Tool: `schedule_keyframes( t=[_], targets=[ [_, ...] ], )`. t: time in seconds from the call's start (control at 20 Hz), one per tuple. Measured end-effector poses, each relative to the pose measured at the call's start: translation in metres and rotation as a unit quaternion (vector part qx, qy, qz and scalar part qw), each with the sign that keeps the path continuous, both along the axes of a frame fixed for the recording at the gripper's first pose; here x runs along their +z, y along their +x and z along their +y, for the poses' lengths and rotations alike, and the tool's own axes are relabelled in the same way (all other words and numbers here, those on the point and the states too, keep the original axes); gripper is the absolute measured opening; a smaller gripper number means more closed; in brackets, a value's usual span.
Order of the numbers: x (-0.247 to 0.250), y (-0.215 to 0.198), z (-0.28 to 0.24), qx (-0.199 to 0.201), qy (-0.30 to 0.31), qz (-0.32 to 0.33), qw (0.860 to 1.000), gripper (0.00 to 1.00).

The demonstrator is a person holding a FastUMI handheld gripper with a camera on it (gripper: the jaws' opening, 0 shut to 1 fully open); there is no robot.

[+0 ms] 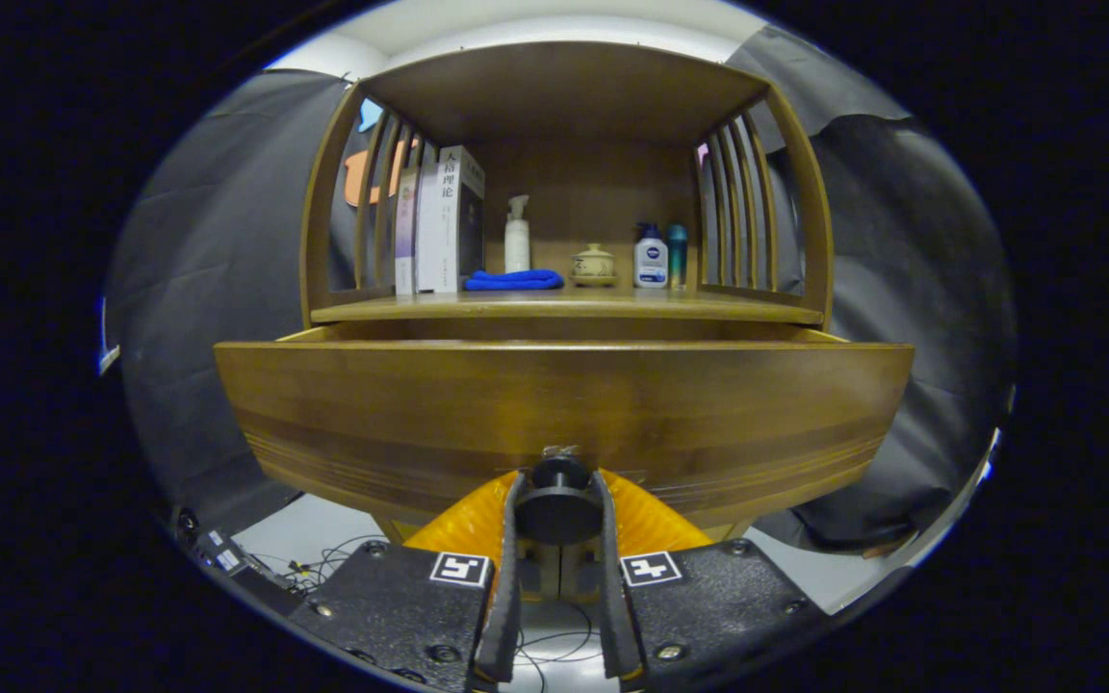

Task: Pull open the drawer, take out the items inside it, and place them on the countertop above the cabinet.

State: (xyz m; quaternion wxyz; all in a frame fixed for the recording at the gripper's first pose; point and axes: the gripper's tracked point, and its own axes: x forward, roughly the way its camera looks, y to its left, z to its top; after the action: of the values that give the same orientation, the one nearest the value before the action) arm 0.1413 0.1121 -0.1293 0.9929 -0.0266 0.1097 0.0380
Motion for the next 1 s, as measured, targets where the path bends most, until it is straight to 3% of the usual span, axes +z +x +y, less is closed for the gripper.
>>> schedule_keyframes(
  t=[0.65,0.75,0.95,1.0],
  targets=[
    [-0.012,-0.037,-0.006,-0.001,-0.001,0.003,1.0,0.36],
    [-0.005,-0.048,-0.007,0.008,0.008,-0.007,1.0,0.48],
    [0.035,-0.067,-0.025,0.014,0.02,-0.04,0.999,1.0],
    [0.054,-0.069,-0.031,0.013,0.023,-0.054,0.998,1.0]
  ],
)
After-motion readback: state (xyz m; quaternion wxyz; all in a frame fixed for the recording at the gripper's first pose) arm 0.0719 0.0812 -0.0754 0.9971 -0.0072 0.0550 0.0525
